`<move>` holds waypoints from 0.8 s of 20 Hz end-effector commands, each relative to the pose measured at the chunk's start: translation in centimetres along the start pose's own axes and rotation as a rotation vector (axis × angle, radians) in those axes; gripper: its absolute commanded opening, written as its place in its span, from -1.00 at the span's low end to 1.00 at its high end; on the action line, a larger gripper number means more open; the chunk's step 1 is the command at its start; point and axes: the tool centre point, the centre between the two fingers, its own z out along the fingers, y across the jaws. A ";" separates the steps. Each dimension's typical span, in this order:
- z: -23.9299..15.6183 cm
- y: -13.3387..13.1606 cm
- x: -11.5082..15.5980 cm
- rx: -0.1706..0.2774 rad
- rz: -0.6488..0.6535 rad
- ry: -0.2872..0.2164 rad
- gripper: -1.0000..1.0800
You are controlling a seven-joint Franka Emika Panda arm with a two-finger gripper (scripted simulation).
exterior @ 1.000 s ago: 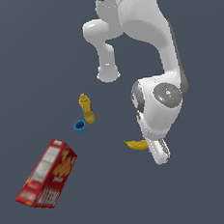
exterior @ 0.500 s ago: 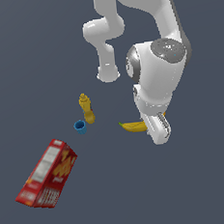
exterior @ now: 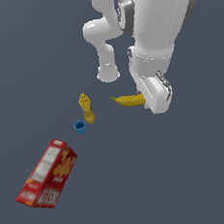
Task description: Pick up a designated object from a clutter of objects.
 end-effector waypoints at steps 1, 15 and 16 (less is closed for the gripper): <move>-2.7 0.9 0.3 0.001 0.000 0.001 -1.00; -12.1 3.7 1.2 0.001 0.000 0.001 -1.00; -12.4 3.8 1.3 0.001 0.000 0.001 -1.00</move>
